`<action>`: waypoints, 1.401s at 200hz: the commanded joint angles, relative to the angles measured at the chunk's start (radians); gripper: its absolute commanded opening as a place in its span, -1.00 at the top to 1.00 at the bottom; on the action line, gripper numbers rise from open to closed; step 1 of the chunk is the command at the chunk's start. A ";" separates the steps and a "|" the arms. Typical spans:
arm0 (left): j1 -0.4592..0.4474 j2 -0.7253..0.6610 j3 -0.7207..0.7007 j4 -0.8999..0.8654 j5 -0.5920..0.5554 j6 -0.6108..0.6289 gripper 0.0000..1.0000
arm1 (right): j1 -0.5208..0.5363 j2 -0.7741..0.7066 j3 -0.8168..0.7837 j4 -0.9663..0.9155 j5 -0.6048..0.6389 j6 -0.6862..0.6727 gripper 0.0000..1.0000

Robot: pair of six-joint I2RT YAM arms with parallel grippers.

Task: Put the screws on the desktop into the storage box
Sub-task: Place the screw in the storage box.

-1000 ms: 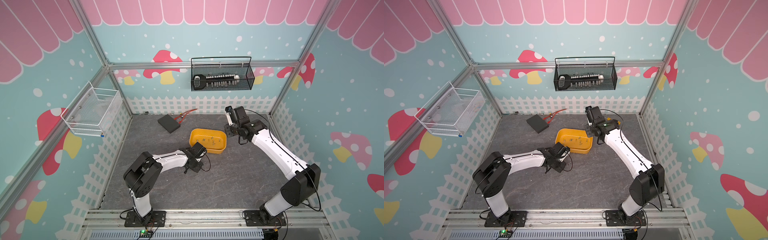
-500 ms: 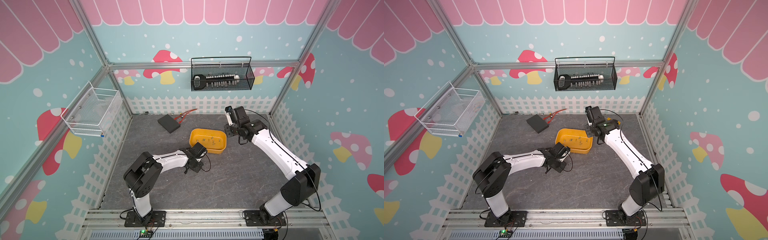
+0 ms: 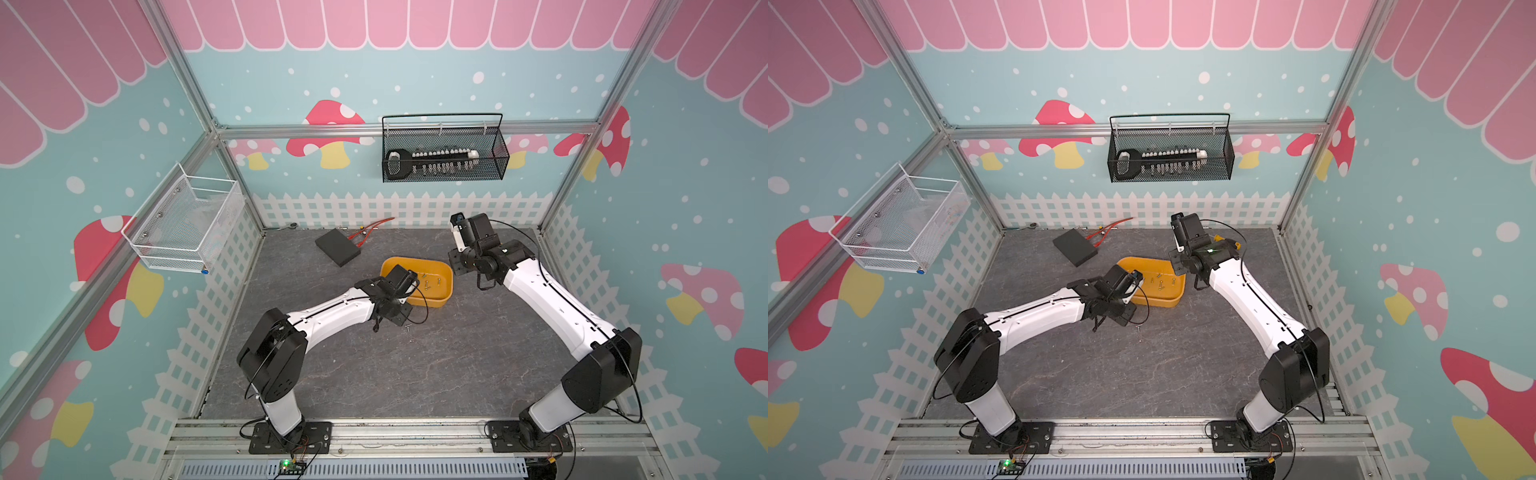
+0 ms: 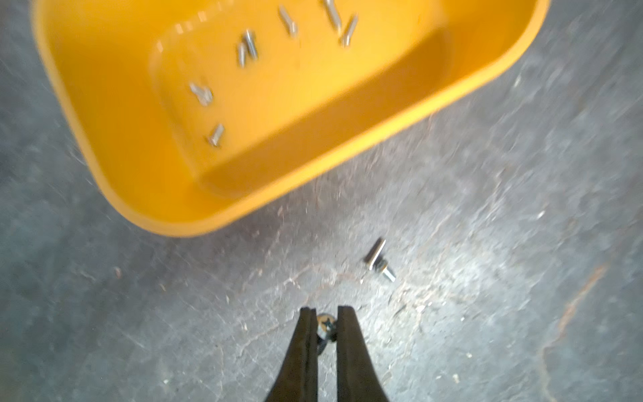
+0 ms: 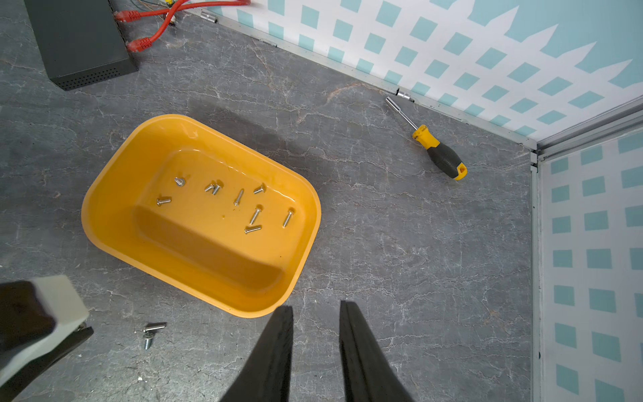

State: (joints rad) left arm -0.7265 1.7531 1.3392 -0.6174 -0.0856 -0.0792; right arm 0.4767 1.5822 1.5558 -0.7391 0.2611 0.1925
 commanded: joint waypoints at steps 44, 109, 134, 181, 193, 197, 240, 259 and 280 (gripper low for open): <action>0.065 0.248 0.425 -0.039 0.052 -0.022 1.00 | -0.006 -0.058 -0.026 0.018 -0.006 0.017 0.42; 0.109 0.462 0.586 -0.051 0.121 -0.056 1.00 | -0.010 -0.091 -0.045 0.018 0.006 0.016 0.42; 0.132 0.511 0.613 -0.052 0.128 -0.053 1.00 | -0.012 -0.095 -0.052 0.012 0.002 0.015 0.41; 0.181 0.535 0.594 -0.059 0.120 -0.061 1.00 | -0.012 -0.096 -0.060 0.010 0.002 0.016 0.41; 0.190 0.533 0.589 -0.059 0.107 -0.063 1.00 | -0.012 -0.095 -0.062 0.011 0.001 0.018 0.41; 0.191 0.533 0.589 -0.060 0.103 -0.063 1.00 | -0.012 -0.093 -0.062 0.011 0.000 0.018 0.41; 0.194 0.558 0.597 -0.068 0.073 -0.063 1.00 | -0.013 -0.082 -0.058 0.011 -0.002 0.022 0.41; 0.194 0.573 0.597 -0.070 0.078 -0.063 1.00 | -0.013 -0.081 -0.058 0.010 -0.008 0.021 0.40; 0.194 0.582 0.597 -0.070 0.079 -0.063 1.00 | -0.012 -0.080 -0.056 0.010 -0.002 0.017 0.39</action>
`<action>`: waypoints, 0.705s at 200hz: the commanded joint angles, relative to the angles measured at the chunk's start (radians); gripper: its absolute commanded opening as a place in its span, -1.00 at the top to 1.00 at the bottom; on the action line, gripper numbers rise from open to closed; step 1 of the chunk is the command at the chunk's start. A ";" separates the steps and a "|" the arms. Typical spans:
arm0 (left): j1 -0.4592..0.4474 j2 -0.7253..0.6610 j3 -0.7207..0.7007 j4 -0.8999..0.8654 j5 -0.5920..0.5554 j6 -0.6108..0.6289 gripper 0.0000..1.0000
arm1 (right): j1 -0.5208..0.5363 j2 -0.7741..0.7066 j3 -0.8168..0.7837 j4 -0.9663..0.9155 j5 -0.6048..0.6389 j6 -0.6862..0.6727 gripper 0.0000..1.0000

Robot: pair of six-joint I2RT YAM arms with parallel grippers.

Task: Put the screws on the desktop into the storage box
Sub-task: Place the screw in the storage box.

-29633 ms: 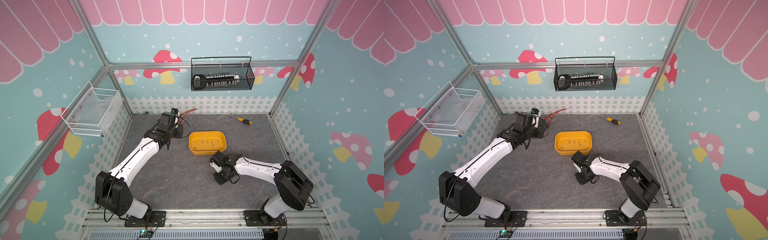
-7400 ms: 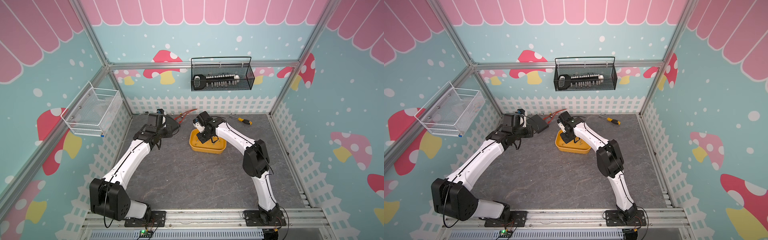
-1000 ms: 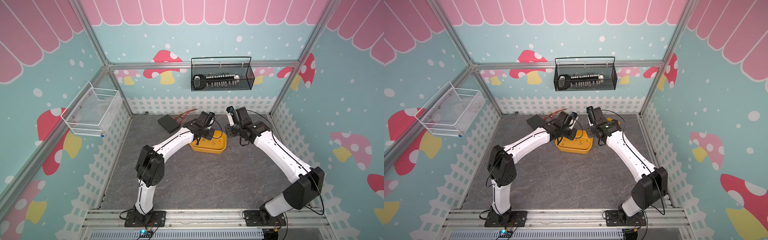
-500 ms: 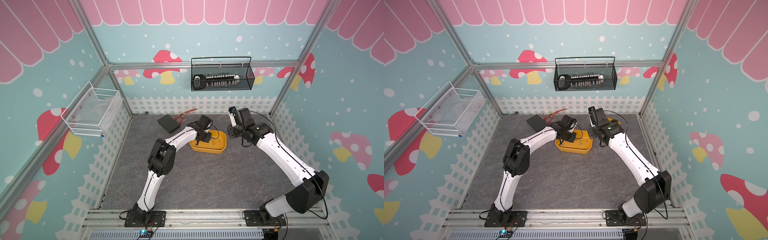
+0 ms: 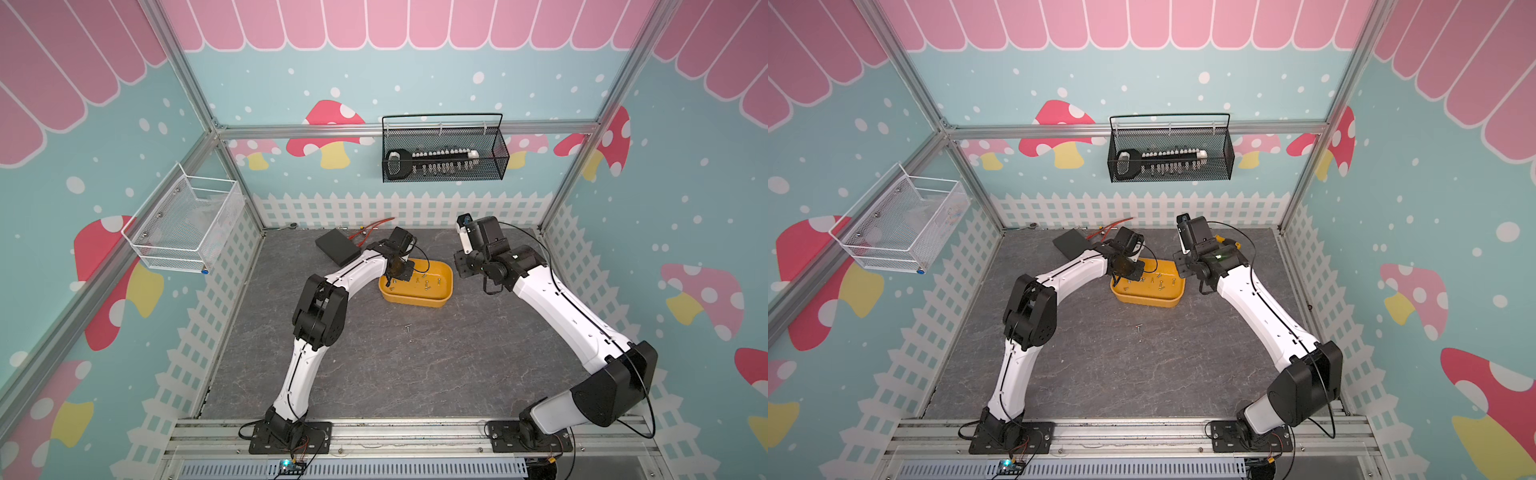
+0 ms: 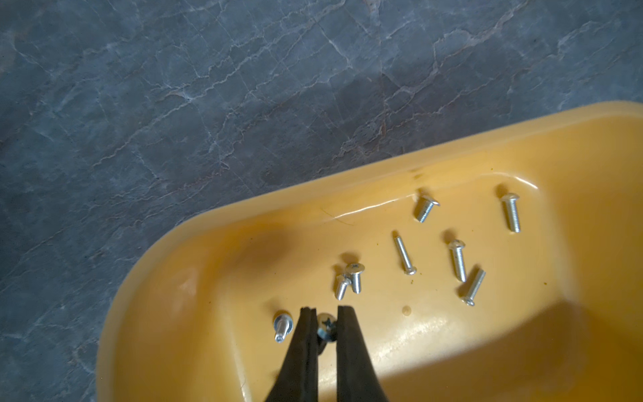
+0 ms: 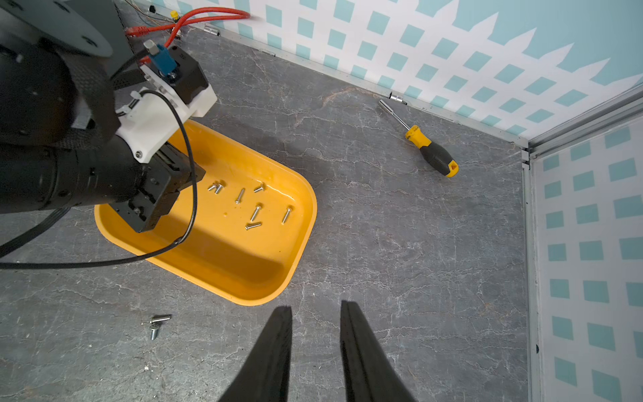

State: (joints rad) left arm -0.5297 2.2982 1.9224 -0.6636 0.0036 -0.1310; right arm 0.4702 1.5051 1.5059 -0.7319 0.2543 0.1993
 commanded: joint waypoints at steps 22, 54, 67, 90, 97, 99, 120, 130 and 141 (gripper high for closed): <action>-0.002 0.043 0.010 -0.023 -0.010 -0.010 1.00 | -0.005 0.003 -0.005 0.002 0.003 0.008 0.40; -0.002 0.053 0.013 -0.027 -0.015 -0.010 1.00 | -0.005 0.009 -0.006 0.002 0.000 0.008 0.39; -0.003 0.056 0.016 -0.031 -0.018 -0.012 1.00 | -0.005 0.009 -0.008 0.001 0.001 0.006 0.39; -0.002 0.059 0.018 -0.032 -0.028 -0.010 0.82 | -0.006 0.010 -0.006 0.001 0.002 0.002 0.35; -0.001 0.060 0.019 -0.032 -0.027 -0.012 0.78 | -0.005 0.010 -0.004 0.001 0.002 0.002 0.34; -0.002 0.060 0.019 -0.032 -0.027 -0.010 0.77 | -0.005 0.010 -0.004 0.000 0.002 0.002 0.34; -0.002 0.060 0.021 -0.035 -0.028 -0.009 0.70 | -0.005 0.006 -0.003 0.001 0.005 0.002 0.32; -0.001 0.060 0.022 -0.036 -0.029 -0.009 0.68 | -0.007 0.005 -0.003 0.001 0.007 0.002 0.32; -0.001 0.058 0.024 -0.037 -0.028 -0.008 0.63 | -0.006 0.004 -0.004 0.001 0.008 0.002 0.31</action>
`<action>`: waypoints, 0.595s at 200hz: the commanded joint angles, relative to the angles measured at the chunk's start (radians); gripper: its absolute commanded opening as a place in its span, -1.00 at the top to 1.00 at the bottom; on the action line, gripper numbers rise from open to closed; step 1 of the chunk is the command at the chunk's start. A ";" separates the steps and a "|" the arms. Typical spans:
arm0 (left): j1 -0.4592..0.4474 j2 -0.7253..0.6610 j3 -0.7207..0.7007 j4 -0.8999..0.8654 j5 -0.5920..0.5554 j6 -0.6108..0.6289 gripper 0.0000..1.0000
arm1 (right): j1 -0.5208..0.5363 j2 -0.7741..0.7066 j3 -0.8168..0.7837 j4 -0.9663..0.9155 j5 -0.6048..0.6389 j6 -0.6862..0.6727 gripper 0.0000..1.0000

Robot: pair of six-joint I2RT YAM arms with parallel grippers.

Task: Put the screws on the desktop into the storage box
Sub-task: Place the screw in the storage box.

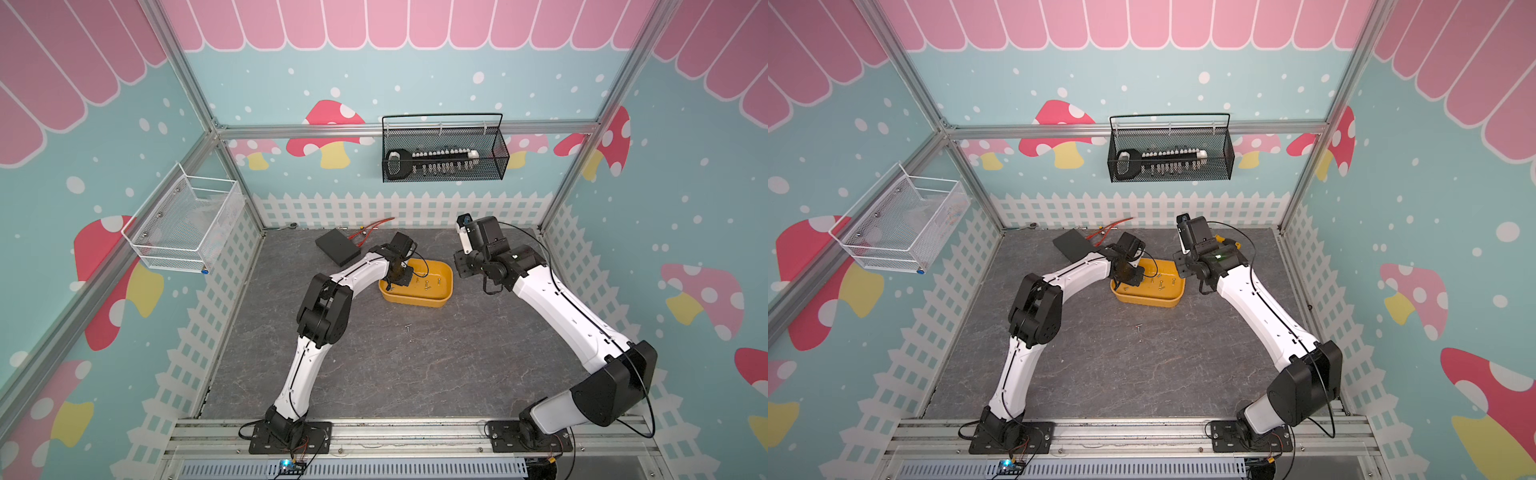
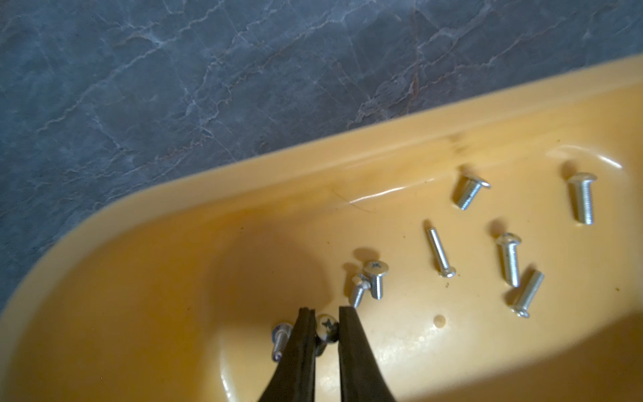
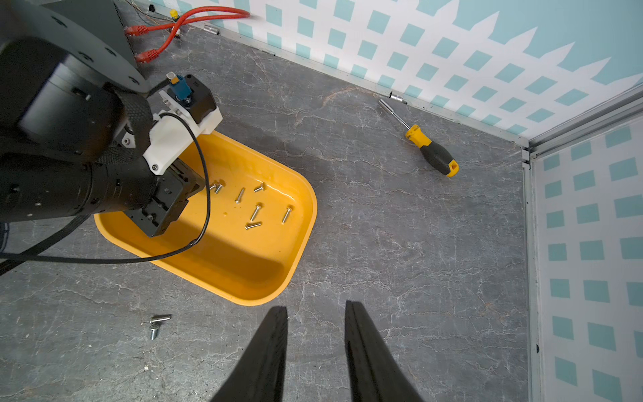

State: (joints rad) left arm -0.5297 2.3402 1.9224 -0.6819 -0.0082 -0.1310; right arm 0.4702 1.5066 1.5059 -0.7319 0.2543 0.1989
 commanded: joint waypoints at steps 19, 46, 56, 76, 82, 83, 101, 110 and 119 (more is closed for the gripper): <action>-0.003 0.013 0.029 -0.020 -0.020 -0.006 0.56 | -0.006 -0.003 -0.004 0.001 0.007 0.004 0.30; -0.002 -0.003 0.033 -0.022 -0.028 -0.007 0.46 | -0.006 -0.011 -0.003 -0.001 0.002 0.009 0.29; -0.003 -0.017 0.033 -0.023 -0.031 -0.007 0.45 | -0.005 -0.016 0.001 -0.003 -0.003 0.009 0.29; -0.005 -0.077 0.036 -0.021 -0.031 -0.013 0.45 | -0.005 -0.034 0.005 -0.002 -0.053 0.008 0.29; -0.007 -0.105 0.036 -0.021 -0.027 -0.015 0.44 | -0.005 -0.042 0.002 0.002 -0.076 0.007 0.29; -0.008 -0.111 0.037 -0.021 -0.027 -0.015 0.44 | -0.004 -0.042 0.000 0.004 -0.082 0.007 0.29; -0.012 -0.215 0.034 -0.022 -0.026 -0.032 0.42 | 0.001 -0.068 -0.033 0.026 -0.169 0.019 0.28; -0.010 -0.268 0.029 -0.021 -0.032 -0.043 0.41 | 0.012 -0.075 -0.060 0.037 -0.207 0.032 0.28; -0.010 -0.322 0.019 -0.022 -0.043 -0.056 0.39 | 0.033 -0.072 -0.091 0.048 -0.229 0.043 0.28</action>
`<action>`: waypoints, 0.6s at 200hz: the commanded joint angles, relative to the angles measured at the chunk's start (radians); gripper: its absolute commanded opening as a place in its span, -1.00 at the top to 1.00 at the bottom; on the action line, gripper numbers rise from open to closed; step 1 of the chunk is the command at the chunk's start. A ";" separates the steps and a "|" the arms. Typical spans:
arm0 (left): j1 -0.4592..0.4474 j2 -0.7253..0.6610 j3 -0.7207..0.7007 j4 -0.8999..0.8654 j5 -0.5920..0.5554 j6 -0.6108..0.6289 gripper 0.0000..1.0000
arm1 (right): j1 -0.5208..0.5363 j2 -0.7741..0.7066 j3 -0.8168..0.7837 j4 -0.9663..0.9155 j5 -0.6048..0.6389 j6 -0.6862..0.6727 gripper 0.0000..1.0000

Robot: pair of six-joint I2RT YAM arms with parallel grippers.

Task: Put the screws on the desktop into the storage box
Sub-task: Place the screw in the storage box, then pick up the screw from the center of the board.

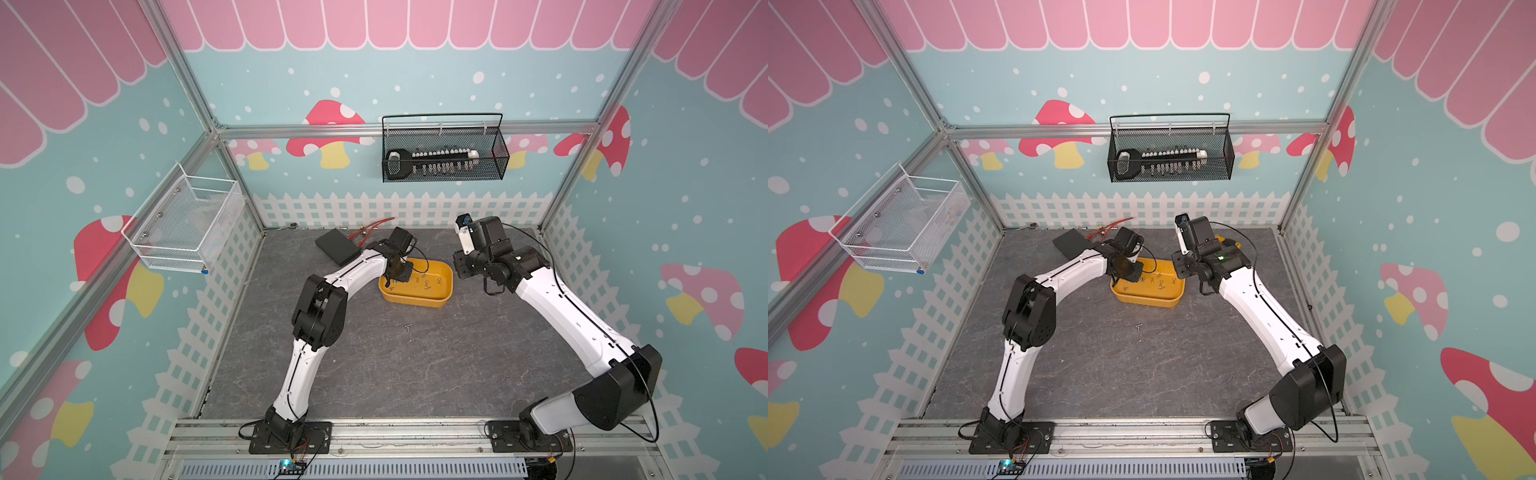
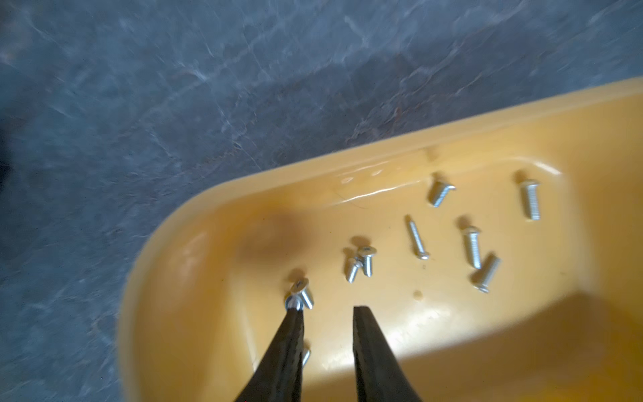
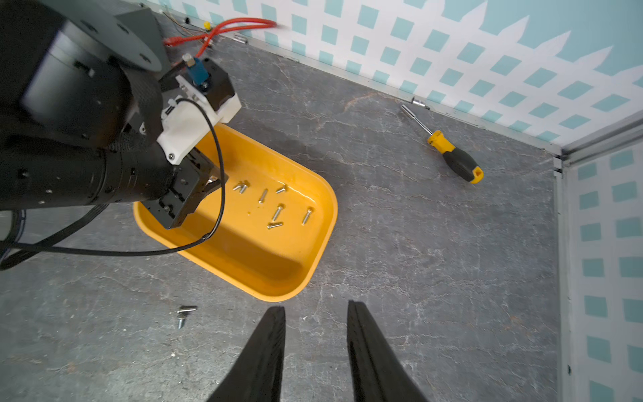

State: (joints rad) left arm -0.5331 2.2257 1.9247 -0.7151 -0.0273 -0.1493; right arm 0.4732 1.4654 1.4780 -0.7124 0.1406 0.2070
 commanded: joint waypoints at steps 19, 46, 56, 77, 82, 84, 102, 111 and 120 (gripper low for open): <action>0.000 -0.315 -0.018 0.014 -0.066 -0.046 0.35 | 0.110 -0.017 -0.133 0.046 -0.120 0.072 0.27; 0.036 -0.455 -0.120 0.022 -0.098 -0.047 0.30 | 0.229 0.011 -0.245 0.088 -0.148 0.155 0.27; 0.057 -0.508 -0.173 0.032 -0.099 -0.048 0.30 | 0.261 0.022 -0.284 0.102 -0.156 0.187 0.27; 0.106 -0.599 -0.287 0.056 -0.085 -0.052 0.28 | 0.288 0.057 -0.338 0.125 -0.181 0.225 0.27; 0.110 -0.615 -0.313 0.060 -0.080 -0.052 0.28 | 0.290 0.069 -0.342 0.125 -0.186 0.228 0.27; 0.111 -0.621 -0.320 0.061 -0.080 -0.052 0.28 | 0.291 0.074 -0.343 0.125 -0.189 0.230 0.27; 0.169 -0.659 -0.409 0.082 -0.054 -0.051 0.28 | 0.301 0.132 -0.331 0.126 -0.198 0.228 0.27; 0.186 -0.670 -0.448 0.093 -0.035 -0.056 0.28 | 0.304 0.165 -0.328 0.140 -0.209 0.222 0.27; 0.200 -0.682 -0.487 0.111 -0.021 -0.060 0.28 | 0.306 0.203 -0.321 0.151 -0.224 0.221 0.27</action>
State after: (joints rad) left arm -0.3668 1.5688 1.5211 -0.6273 -0.0856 -0.1917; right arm 0.7677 1.5967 1.1419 -0.6056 -0.0433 0.4049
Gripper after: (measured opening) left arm 0.360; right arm 0.365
